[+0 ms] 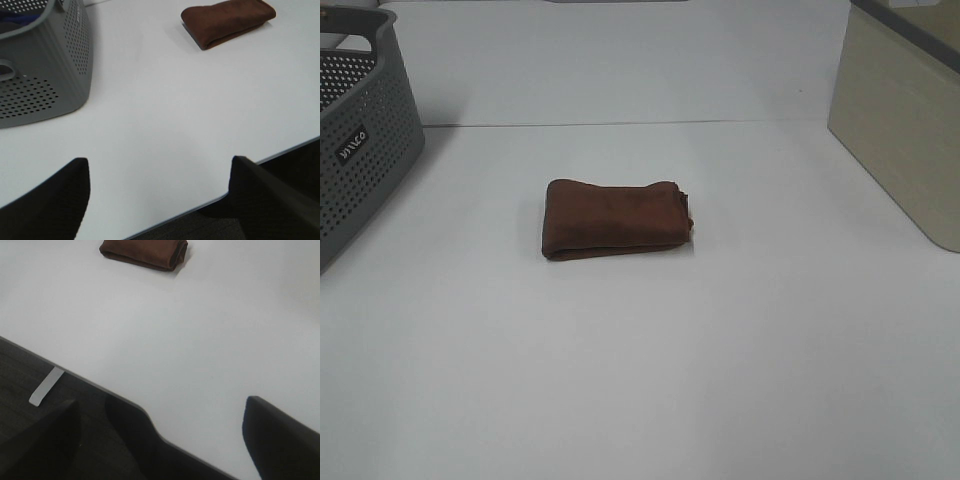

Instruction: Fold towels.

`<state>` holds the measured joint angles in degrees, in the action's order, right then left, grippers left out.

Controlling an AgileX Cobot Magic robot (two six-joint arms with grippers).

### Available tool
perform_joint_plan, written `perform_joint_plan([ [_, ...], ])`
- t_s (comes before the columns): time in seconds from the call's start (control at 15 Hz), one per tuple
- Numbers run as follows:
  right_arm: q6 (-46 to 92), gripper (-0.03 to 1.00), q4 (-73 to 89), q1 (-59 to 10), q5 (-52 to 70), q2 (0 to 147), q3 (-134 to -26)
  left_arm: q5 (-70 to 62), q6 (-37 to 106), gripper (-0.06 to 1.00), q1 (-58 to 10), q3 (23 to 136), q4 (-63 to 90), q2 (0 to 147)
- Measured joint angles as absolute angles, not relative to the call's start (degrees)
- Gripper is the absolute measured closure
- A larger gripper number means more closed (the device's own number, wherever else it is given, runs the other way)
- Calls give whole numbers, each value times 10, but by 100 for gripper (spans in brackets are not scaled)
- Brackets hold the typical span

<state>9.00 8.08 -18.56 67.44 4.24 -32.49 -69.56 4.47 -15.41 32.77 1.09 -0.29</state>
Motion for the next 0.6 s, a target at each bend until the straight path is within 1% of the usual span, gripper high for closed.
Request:
perform_joint_plan([
  [0.2, 97, 14, 81, -186, 625, 31, -293, -646, 60, 21, -154, 311, 22, -3],
  [0.6, 105, 14, 83, -186, 615, 31, -291, -607, 101, 21, -154, 286, 42, -3],
])
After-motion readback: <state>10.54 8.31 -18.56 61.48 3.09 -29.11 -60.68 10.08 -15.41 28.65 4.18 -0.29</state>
